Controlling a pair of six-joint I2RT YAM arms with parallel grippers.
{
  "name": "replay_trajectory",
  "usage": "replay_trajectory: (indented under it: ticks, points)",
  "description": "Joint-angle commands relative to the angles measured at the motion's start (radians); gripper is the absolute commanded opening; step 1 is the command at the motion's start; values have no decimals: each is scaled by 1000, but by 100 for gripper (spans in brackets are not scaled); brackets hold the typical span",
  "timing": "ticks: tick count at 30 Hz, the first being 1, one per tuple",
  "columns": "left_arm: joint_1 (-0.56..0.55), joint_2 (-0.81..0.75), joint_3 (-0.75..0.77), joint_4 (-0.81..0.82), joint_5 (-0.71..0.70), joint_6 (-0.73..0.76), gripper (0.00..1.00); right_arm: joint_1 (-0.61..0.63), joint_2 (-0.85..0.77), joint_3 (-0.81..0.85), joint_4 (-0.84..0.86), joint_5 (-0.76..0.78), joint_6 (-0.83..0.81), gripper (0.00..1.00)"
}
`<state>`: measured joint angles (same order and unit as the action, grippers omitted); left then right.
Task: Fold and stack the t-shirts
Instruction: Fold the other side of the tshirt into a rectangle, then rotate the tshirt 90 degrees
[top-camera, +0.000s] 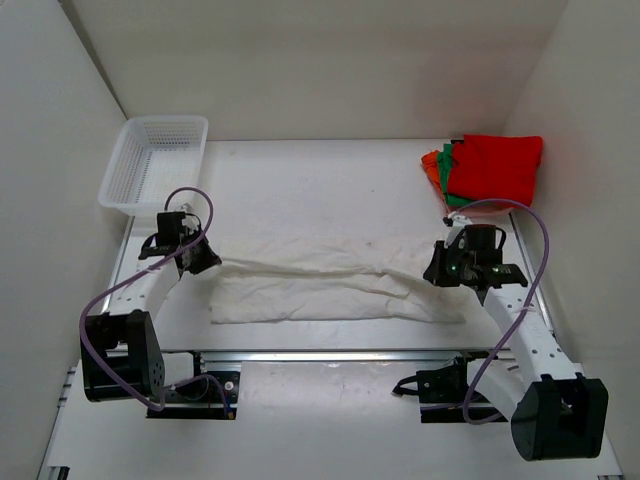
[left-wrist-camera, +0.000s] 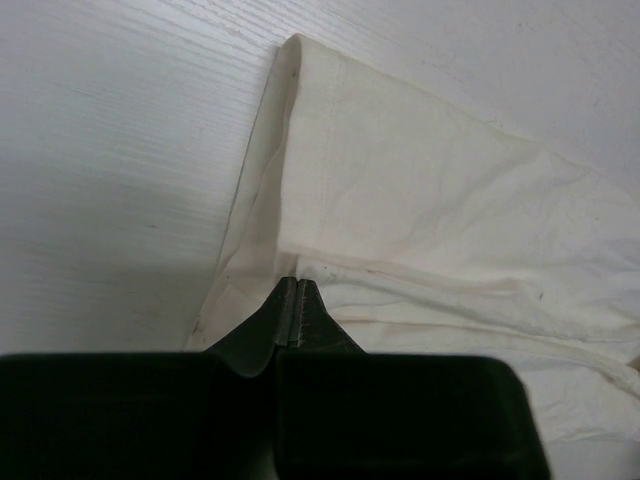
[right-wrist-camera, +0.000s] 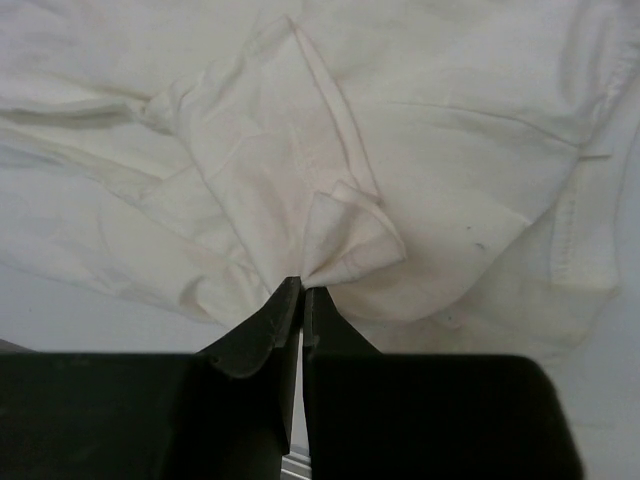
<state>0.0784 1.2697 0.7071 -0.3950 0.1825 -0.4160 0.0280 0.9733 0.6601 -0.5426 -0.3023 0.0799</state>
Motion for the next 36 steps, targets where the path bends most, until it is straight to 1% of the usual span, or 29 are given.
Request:
replay_trajectory:
  ticks: [1, 4, 5, 7, 9, 11, 13, 14, 16, 17, 18, 19, 21, 23, 24, 25, 26, 27, 30, 31, 32, 34, 36]
  points:
    - [4, -3, -20, 22, -8, -1, 0, 48, -39, -40, -19, 54, 56, 0]
    - [-3, 13, -37, 38, -2, -6, 0, 108, -65, -42, -34, 109, 90, 0]
    - [-2, 16, -31, 36, -9, 0, 0, 105, -55, -28, -49, 104, 107, 0]
    - [0, 25, -35, 36, -11, 2, 0, 77, -35, -17, -69, 86, 109, 0]
    - [0, 23, -35, 18, -11, 5, 0, 67, -16, 9, -108, 104, 104, 0]
    - [8, 25, -35, 7, -29, 6, 0, 20, -5, 45, -164, 97, 109, 0]
    - [15, 17, -37, 8, -29, 5, 0, -6, -8, 65, -186, 83, 112, 0]
    - [23, 8, -32, -1, -14, 6, 4, -19, -19, 82, -204, 71, 122, 0]
    - [29, 5, -18, -21, -5, 0, 23, -19, -25, 130, -249, 74, 130, 29]
    - [29, -10, -2, -25, 6, -1, 27, -22, -27, 144, -282, 52, 123, 33]
    - [24, -19, 9, -42, 8, -7, 32, -14, -30, 169, -313, 72, 135, 39]
    - [14, -41, 40, -57, -20, -12, 35, -5, -38, 200, -338, 75, 142, 48]
    - [3, -61, 106, -70, -47, -12, 41, 6, -44, 240, -352, 118, 146, 59]
    - [-25, -60, 156, -68, -14, 9, 43, -5, -48, 245, -315, 95, 144, 60]
    - [-31, -50, 187, -67, 33, 23, 43, -26, -27, 230, -277, 66, 136, 61]
    - [-51, -3, 201, -71, 76, 25, 43, -27, -7, 208, -237, 51, 142, 61]
    - [-96, 43, 222, -71, 90, 37, 43, -25, 20, 181, -215, 52, 149, 61]
    - [-120, 77, 227, -74, 100, 45, 43, 5, 56, 161, -162, 77, 171, 62]
    - [-235, 166, 178, -24, 86, 49, 42, 74, 146, 92, -41, 110, 247, 67]
    - [-261, 181, 163, -15, 66, 45, 42, 98, 162, 70, -7, 126, 273, 71]
    - [-294, 213, 137, 1, 57, 43, 42, 101, 189, 47, 6, 129, 290, 73]
    - [-330, 267, 98, 13, 29, 13, 42, 130, 254, 44, 26, 163, 302, 76]
    - [-354, 333, 69, 5, 22, 0, 41, 133, 367, 49, 50, 154, 294, 77]
